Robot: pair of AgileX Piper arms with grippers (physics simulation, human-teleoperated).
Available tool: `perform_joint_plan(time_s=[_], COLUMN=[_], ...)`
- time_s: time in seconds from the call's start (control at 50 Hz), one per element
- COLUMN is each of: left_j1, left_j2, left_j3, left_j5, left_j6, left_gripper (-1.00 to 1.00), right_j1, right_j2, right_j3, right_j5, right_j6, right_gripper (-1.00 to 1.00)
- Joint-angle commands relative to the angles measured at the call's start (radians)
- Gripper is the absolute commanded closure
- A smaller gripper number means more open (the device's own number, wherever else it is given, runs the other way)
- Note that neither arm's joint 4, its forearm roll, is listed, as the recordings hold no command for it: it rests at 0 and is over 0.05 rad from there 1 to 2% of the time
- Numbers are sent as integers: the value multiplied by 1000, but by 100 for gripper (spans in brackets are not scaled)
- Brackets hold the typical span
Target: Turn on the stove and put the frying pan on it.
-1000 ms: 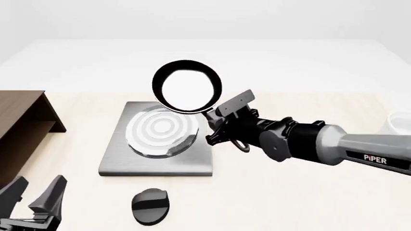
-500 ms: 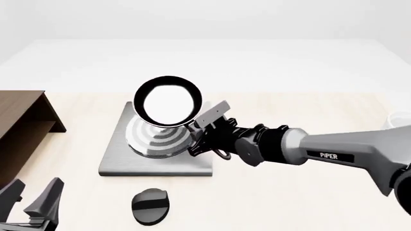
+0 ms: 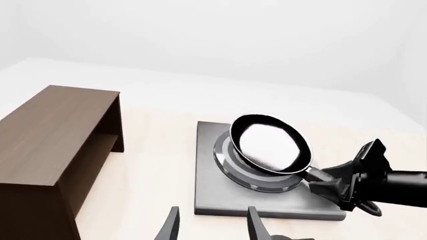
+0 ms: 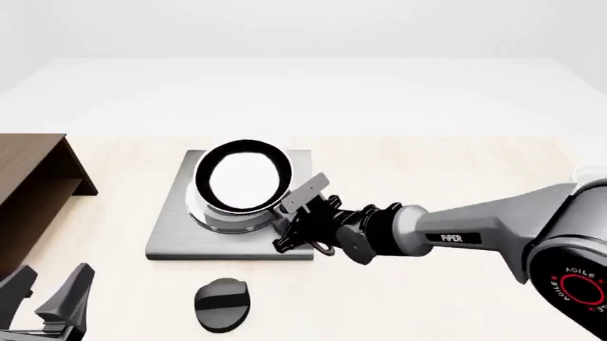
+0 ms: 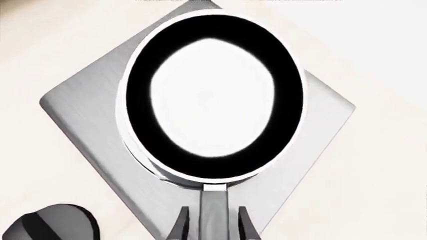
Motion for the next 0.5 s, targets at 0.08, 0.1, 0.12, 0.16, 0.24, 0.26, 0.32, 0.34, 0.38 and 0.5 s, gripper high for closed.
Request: perform_joint_plan(time_s=[0.08,0.1,0.12,0.16,0.24,0.26,0.32,0.34,0.38,0.5], left_j1=[-4,-3,-2,-1,0,1,0,0,1,-4], left_j2=[0,0,0,0,0,0,0,0,0,1], left_j3=[3,3,2,4,5,5,5,5,6,7], left_j5=[1,1,2,-1,-1,-1,0,-1,-1,-2], left_j6=[4,3,4,4,1,3,3,4,3,5], left_gripper=[-100,-100,-100,-100,-100,-100,-100,-100,-100,-100], right_j1=[3,4,4,4,23,22,40,46,47,57], right_j2=[-36,-37,-40,-66,-153,-228,-314,-360,-430,-641], right_j3=[18,18,19,25,42,53,52,48,29,-1], right_j5=[-27,-24,-21,-13,11,31,75,101,167,301], right_j6=[-1,-4,-6,-9,2,-10,6,6,-12,5], right_gripper=[-100,-100,-100,-100,-100,-100,-100,-100,-100,-100])
